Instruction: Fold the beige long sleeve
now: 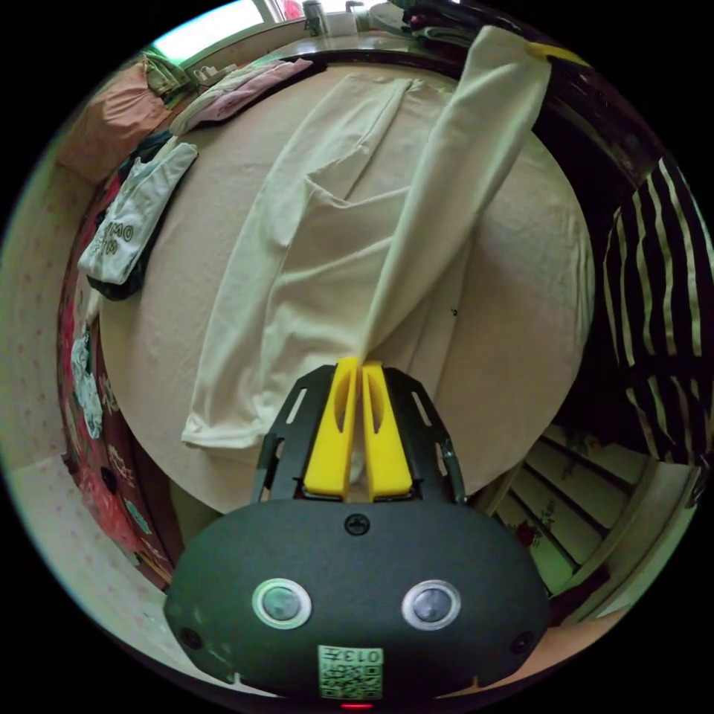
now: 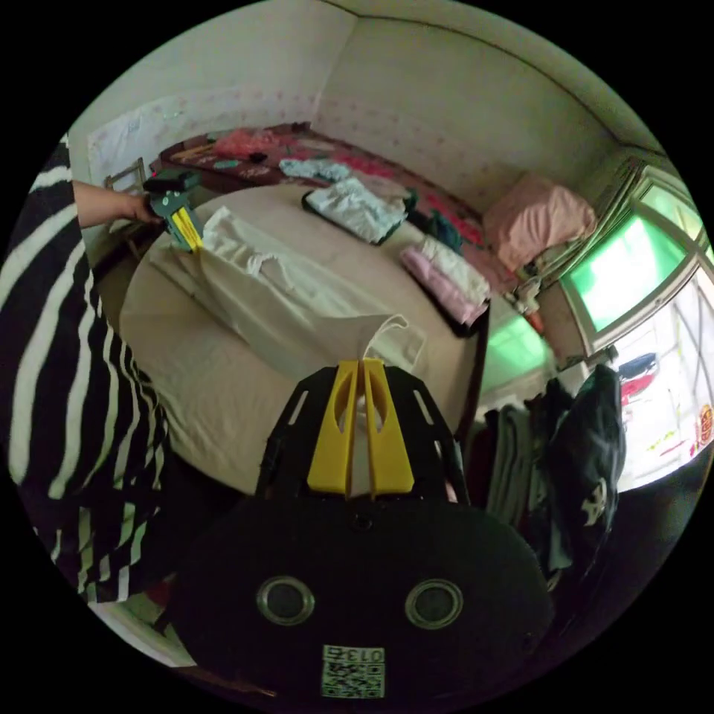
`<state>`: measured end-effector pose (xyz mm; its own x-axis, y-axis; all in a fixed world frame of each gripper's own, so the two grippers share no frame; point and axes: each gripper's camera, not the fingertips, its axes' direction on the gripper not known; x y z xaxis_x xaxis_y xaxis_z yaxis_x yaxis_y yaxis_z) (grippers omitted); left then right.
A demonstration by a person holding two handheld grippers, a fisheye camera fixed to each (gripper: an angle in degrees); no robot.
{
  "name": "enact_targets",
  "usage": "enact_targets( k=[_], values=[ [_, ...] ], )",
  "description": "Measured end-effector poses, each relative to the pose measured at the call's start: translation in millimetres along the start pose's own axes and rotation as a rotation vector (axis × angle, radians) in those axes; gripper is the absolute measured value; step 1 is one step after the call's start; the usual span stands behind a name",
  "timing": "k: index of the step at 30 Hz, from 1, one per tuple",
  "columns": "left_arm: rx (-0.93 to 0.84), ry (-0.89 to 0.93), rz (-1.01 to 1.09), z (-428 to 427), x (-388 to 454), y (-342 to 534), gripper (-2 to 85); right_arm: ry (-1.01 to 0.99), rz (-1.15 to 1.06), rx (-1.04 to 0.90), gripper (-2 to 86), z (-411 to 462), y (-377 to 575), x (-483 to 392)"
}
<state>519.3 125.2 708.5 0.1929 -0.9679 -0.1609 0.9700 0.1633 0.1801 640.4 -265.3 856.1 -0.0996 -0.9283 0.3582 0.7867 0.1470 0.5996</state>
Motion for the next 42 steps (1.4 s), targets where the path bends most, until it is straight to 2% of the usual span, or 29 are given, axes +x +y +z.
enact_targets(
  k=[5,9,12,15,17,19,21,24,28,32,35,38,42],
  values=[
    [0.039,0.035,-0.007,-22.8,-24.8,-6.8,0.1,0.031,0.038,0.200,0.7,-20.6,-25.9,28.2],
    [0.066,0.030,-0.002,-38.6,-61.4,-23.8,0.8,0.040,0.126,0.221,0.8,12.6,-39.0,55.7],
    [0.010,0.095,0.002,-29.2,-89.2,-45.7,2.6,0.061,0.167,0.129,1.2,68.3,-55.2,71.3],
    [-0.072,0.165,-0.071,-12.6,-116.6,-55.0,5.3,0.045,0.284,-0.036,1.9,134.0,-67.5,92.7],
    [-0.067,0.177,-0.131,-13.9,-126.5,-50.0,6.5,-0.026,0.372,-0.190,3.4,175.2,-71.6,108.9],
    [-0.031,0.191,-0.189,-18.4,-130.1,-39.1,7.1,-0.065,0.446,-0.266,4.2,186.5,-72.8,119.5],
    [-0.017,0.185,-0.243,-16.8,-127.1,-24.6,7.4,-0.062,0.484,-0.222,4.8,176.3,-74.4,122.0],
    [0.048,0.220,-0.340,-8.7,-130.1,-15.5,7.7,-0.112,0.325,-0.058,6.3,143.9,-95.7,84.8],
    [0.059,0.261,-0.402,6.1,-142.7,-21.9,5.7,-0.332,-0.135,0.037,7.6,126.4,-143.8,-26.4],
    [-0.059,0.316,-0.379,15.2,-156.4,-36.2,1.0,-0.238,-0.450,0.017,6.3,151.4,-176.4,-113.7],
    [-0.143,0.370,-0.340,19.6,-162.5,-40.4,0.4,-0.172,-0.524,-0.113,2.2,177.4,-192.5,-130.8],
    [-0.146,0.416,-0.331,26.0,-166.3,-37.1,0.5,-0.346,-0.468,-0.121,1.7,171.3,-204.0,-114.3],
    [-0.113,0.484,-0.360,32.6,-168.3,-31.5,2.1,-0.478,-0.370,-0.160,2.3,168.8,-209.3,-85.6]
  ],
)
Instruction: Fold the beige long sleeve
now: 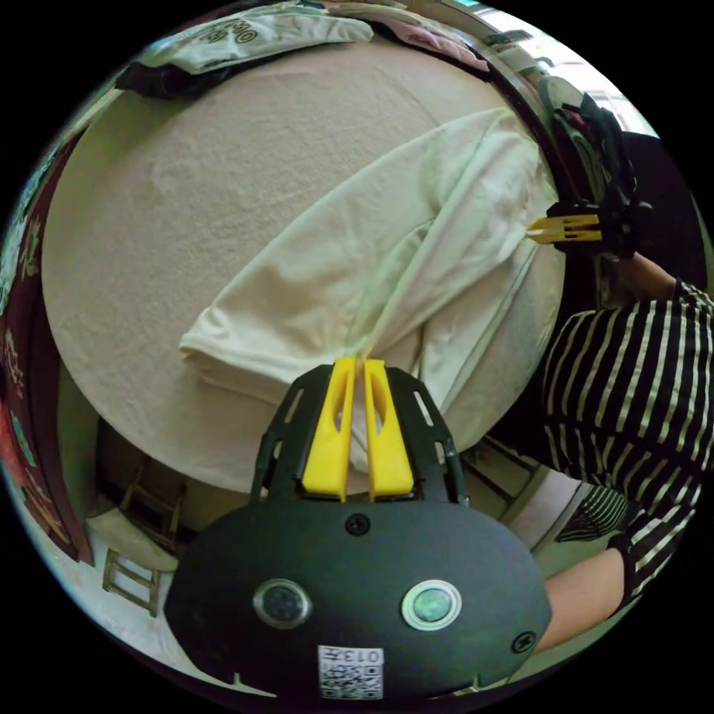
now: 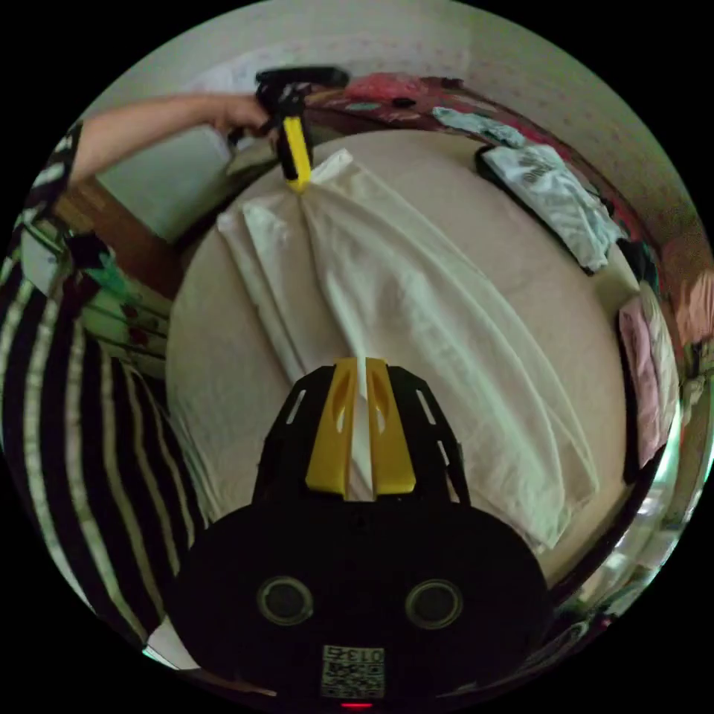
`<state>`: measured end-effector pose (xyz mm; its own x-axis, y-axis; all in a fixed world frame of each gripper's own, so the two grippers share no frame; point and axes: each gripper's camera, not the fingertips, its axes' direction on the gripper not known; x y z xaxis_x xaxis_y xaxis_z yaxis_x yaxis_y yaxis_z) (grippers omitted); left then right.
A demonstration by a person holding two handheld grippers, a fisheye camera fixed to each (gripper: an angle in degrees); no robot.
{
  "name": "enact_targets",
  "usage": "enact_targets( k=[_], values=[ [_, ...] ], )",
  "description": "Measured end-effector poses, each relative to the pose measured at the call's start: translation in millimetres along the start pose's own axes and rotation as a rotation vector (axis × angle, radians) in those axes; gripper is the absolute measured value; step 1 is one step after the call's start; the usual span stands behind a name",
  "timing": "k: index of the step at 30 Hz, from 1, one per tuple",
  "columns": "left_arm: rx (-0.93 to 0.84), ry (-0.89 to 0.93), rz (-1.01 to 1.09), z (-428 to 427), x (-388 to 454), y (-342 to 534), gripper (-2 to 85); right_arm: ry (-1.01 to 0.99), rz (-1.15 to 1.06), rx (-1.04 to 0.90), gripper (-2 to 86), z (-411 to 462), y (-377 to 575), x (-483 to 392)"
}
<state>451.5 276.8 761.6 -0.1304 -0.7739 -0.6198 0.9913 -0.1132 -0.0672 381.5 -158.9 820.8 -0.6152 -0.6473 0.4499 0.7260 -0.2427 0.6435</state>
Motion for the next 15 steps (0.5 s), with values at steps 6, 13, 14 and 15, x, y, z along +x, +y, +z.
enact_targets(
  k=[6,13,14,15],
  values=[
    [0.242,-0.225,-0.058,-28.6,23.5,42.9,4.8,0.280,0.438,0.153,3.6,-64.2,58.4,85.0],
    [0.391,-0.281,0.261,10.4,148.7,-34.0,4.4,0.404,0.725,0.022,7.6,-44.3,70.2,170.3],
    [0.386,-0.300,0.302,23.9,167.3,-48.5,4.9,0.335,0.754,-0.012,7.0,-39.0,68.2,180.0],
    [0.407,-0.282,0.329,34.9,181.1,-60.0,4.9,0.307,0.762,-0.020,6.3,-36.9,67.1,183.2]
  ],
)
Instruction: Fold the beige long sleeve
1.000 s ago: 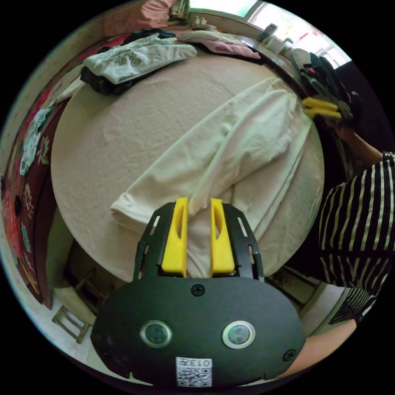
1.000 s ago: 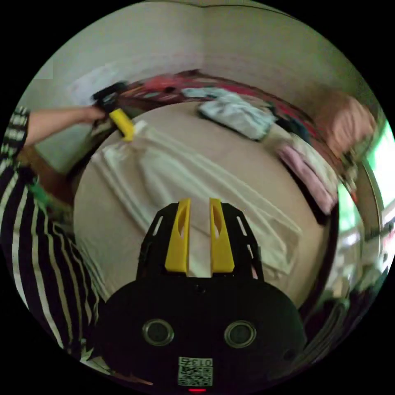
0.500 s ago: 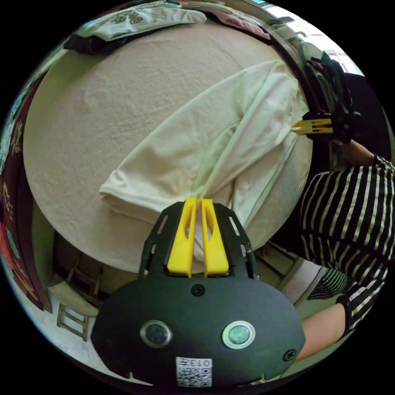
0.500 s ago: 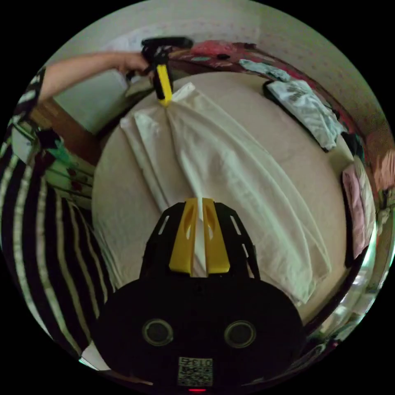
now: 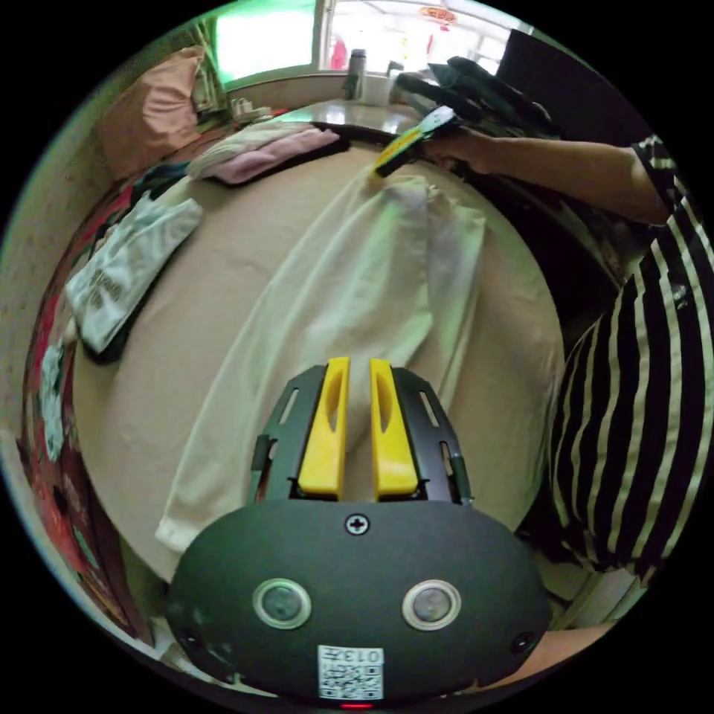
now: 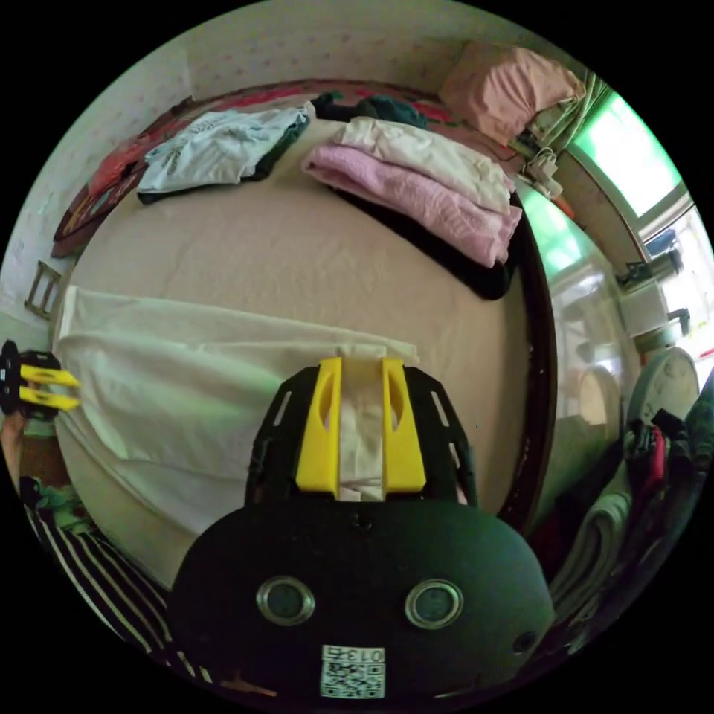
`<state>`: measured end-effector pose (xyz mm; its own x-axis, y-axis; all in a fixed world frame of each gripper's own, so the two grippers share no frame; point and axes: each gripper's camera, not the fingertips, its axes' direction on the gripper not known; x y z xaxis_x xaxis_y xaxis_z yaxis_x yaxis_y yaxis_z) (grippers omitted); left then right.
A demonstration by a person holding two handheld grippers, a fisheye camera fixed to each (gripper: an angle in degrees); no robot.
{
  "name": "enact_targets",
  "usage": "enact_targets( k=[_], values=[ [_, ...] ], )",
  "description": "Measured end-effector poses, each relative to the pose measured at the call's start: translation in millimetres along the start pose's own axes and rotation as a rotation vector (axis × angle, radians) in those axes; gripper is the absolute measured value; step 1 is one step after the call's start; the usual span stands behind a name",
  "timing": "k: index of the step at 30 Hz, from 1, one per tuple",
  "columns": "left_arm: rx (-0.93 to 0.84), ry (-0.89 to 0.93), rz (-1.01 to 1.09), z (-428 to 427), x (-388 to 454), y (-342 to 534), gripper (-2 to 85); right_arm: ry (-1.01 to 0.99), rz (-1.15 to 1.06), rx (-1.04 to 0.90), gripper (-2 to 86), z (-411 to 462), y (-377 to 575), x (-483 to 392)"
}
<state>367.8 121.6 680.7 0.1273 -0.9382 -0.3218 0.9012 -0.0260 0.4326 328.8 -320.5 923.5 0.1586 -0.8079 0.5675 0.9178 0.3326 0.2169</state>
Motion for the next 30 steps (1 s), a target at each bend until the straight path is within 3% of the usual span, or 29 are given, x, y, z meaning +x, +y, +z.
enact_targets(
  k=[2,4,7,12,15,21,24,30],
  values=[
    [-0.005,0.059,0.065,18.6,16.0,-13.5,3.7,0.031,0.000,-0.048,3.1,9.2,-7.2,-2.1],
    [-0.163,-0.016,0.109,44.7,25.4,-20.6,2.2,0.025,-0.020,-0.064,2.1,8.1,-12.1,-5.2],
    [-0.133,-0.008,0.103,48.1,25.9,-16.4,0.9,0.075,0.009,0.023,1.9,-8.9,-16.1,-3.8],
    [-0.160,0.066,0.065,43.5,30.1,-3.3,0.0,-0.073,0.121,-0.002,4.0,-16.9,-16.1,10.9],
    [-0.053,-0.032,-0.006,23.6,33.2,10.4,-0.2,-0.011,0.176,0.142,4.6,-57.9,-4.4,12.3],
    [-0.130,-0.124,0.020,43.6,54.3,5.6,-0.2,0.086,-0.038,0.112,1.8,-70.9,5.3,-52.7],
    [-0.164,-0.193,0.025,55.9,66.0,7.8,-0.2,0.154,-0.108,-0.003,1.0,-49.8,3.4,-76.0],
    [-0.136,-0.076,-0.161,48.0,57.7,28.9,-0.2,0.168,-0.108,0.020,0.1,-68.5,-11.7,-88.0]
  ],
)
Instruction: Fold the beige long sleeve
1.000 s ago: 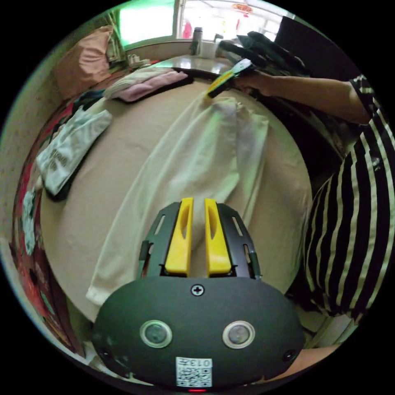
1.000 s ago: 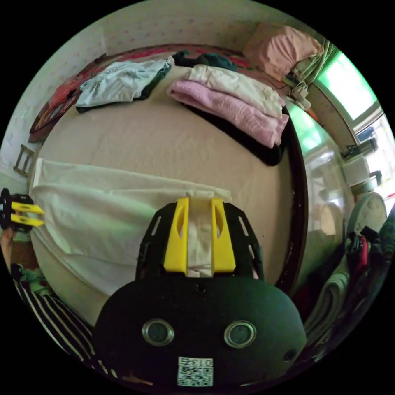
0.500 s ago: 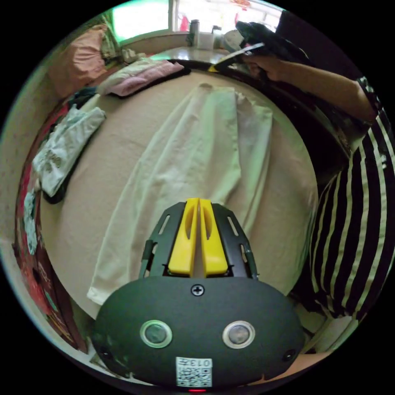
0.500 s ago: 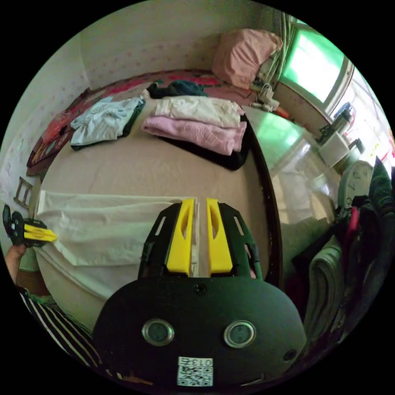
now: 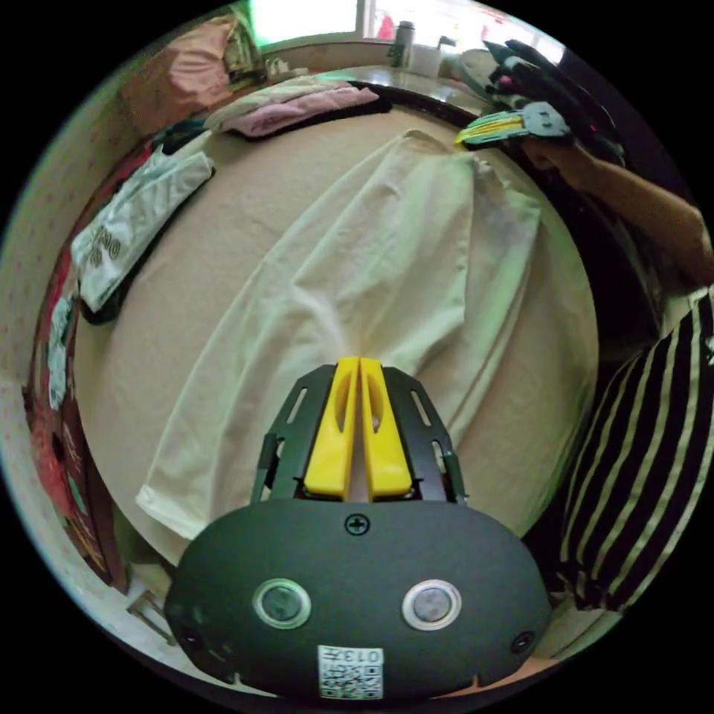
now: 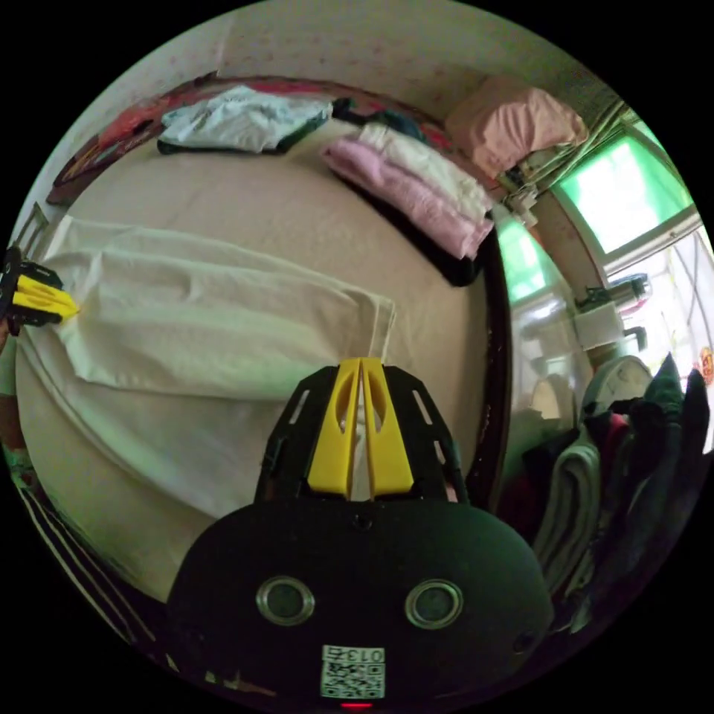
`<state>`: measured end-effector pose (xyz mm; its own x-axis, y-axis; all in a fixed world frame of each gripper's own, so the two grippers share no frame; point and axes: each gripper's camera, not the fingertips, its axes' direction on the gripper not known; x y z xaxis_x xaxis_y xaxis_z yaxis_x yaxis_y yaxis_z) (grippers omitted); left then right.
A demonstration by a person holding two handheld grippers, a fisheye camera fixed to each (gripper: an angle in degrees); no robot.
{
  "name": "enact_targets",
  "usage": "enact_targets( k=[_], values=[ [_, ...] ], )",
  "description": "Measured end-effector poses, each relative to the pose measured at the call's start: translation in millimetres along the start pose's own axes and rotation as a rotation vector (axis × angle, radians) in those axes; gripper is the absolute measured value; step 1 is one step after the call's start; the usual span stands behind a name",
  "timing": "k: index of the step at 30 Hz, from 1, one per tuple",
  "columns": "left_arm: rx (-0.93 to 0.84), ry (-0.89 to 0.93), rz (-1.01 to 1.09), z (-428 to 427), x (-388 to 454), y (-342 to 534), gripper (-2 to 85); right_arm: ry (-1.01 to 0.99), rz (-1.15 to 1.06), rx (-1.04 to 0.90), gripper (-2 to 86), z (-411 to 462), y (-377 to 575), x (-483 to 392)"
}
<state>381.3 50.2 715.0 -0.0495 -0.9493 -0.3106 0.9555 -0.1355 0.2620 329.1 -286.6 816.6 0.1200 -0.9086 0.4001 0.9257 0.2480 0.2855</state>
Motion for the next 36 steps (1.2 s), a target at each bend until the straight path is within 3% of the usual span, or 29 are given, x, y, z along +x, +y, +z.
enact_targets(
  k=[2,4,8,10,15,16,18,23,28,36],
  values=[
    [0.067,-0.066,-0.080,-14.1,-2.0,13.4,-0.2,0.027,0.000,0.133,0.0,-34.8,-3.8,-9.0],
    [0.121,-0.196,-0.187,-25.0,-5.3,31.3,-0.2,-0.073,-0.066,0.194,0.0,-56.7,-9.2,-28.6],
    [-0.024,-0.188,-0.354,-8.0,-32.2,61.2,-0.2,-0.344,-0.342,0.280,-0.1,-91.0,-27.9,-115.1],
    [-0.061,-0.200,-0.425,-1.2,-43.7,74.6,-0.2,-0.382,-0.453,0.290,0.0,-98.2,-37.1,-156.3],
    [-0.035,-0.072,-0.569,1.8,-65.7,101.3,-0.2,-0.342,-0.617,0.151,-0.1,-80.2,-54.3,-221.8],
    [-0.042,-0.075,-0.568,1.6,-65.2,102.8,-0.2,-0.359,-0.598,0.209,-0.1,-86.1,-54.8,-219.7],
    [-0.067,-0.158,-0.578,-2.9,-58.1,111.7,-0.3,-0.372,-0.648,0.145,-0.2,-92.9,-62.5,-220.2],
    [-0.027,-0.271,-0.587,-10.7,-41.3,130.8,-0.2,-0.364,-0.637,0.288,-0.2,-130.6,-97.3,-227.5],
    [-0.074,-0.235,-0.608,4.9,-52.4,148.3,-0.1,-0.305,-0.652,0.387,-0.2,-146.2,-145.5,-266.3],
    [0.027,-0.082,-0.717,-3.6,-80.6,205.1,0.7,-0.299,-0.747,0.164,0.2,-142.4,-212.0,-294.5]
  ],
)
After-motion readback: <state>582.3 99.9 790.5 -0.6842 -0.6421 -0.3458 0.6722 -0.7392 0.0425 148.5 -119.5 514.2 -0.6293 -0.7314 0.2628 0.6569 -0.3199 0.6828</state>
